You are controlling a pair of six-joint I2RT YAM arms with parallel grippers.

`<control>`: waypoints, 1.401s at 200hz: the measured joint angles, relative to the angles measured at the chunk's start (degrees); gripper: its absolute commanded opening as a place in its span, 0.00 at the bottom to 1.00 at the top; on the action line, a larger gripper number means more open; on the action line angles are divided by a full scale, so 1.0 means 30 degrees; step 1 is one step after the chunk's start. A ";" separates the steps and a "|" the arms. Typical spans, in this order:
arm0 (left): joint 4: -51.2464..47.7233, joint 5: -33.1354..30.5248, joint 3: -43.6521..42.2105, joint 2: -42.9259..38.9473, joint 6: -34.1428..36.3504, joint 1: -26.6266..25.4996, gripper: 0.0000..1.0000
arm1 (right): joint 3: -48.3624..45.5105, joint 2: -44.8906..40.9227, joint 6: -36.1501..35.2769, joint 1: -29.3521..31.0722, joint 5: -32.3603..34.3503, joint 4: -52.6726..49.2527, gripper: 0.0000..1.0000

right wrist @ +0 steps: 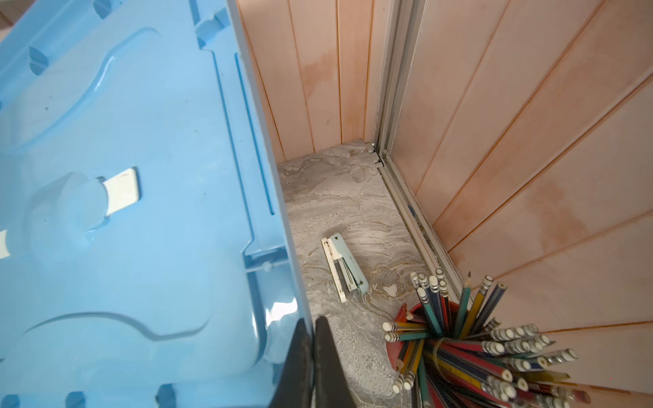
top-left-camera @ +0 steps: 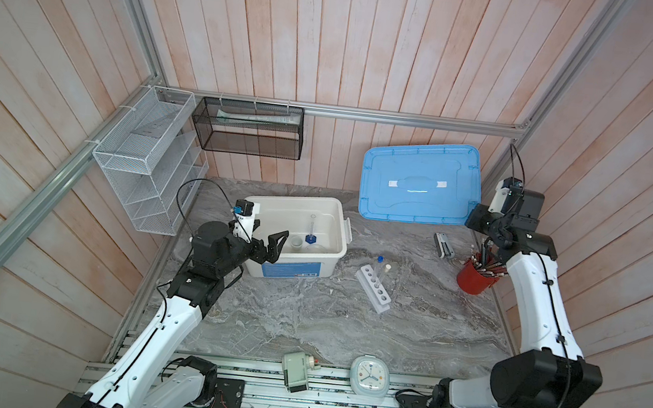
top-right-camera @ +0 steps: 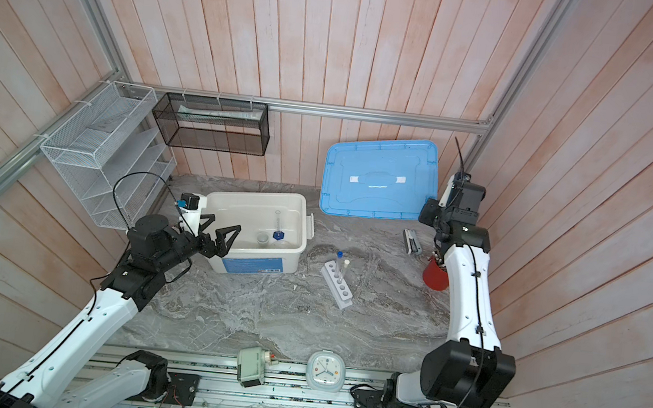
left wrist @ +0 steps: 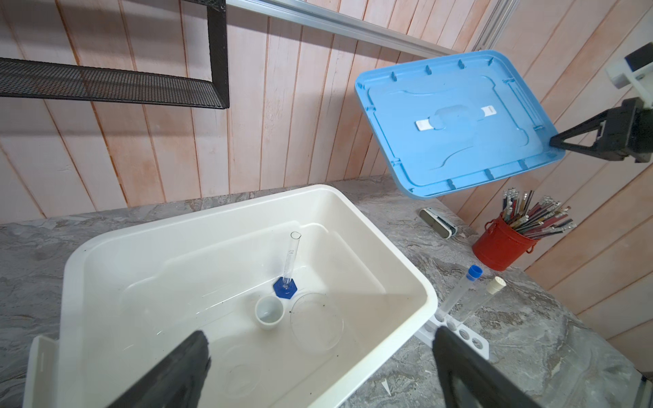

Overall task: Organize the chemistry lab equipment
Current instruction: 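Lift the blue lid edge upward with the right gripper, tilting it up, then reach the left gripper to the raised lid edge nearest it and grasp it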

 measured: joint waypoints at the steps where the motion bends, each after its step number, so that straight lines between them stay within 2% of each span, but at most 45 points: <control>1: 0.0036 0.0022 0.0022 0.0036 -0.0015 -0.0022 1.00 | 0.0007 -0.0036 0.0007 0.0000 -0.0058 0.0000 0.00; 66: 0.0816 0.1457 0.1719 0.2339 -0.0073 -0.1574 1.00 | 0.0044 -0.1100 -0.0160 0.0022 -0.2506 -0.0160 0.00; 124: 0.2601 0.2725 0.2178 0.4269 -0.0262 -0.1931 1.00 | 0.0124 -0.2018 -0.0561 0.0736 -0.3861 -0.0350 0.00; 194: 0.4867 0.5501 0.3905 0.6761 -0.0670 -0.2084 0.99 | 0.0270 -0.2062 -0.1049 0.2419 -0.3818 -0.1464 0.00; 280: 0.5326 0.6025 0.4160 0.7825 -0.0933 -0.2091 0.98 | 0.0918 -0.2426 -0.1158 0.2958 -0.3446 -0.1894 0.00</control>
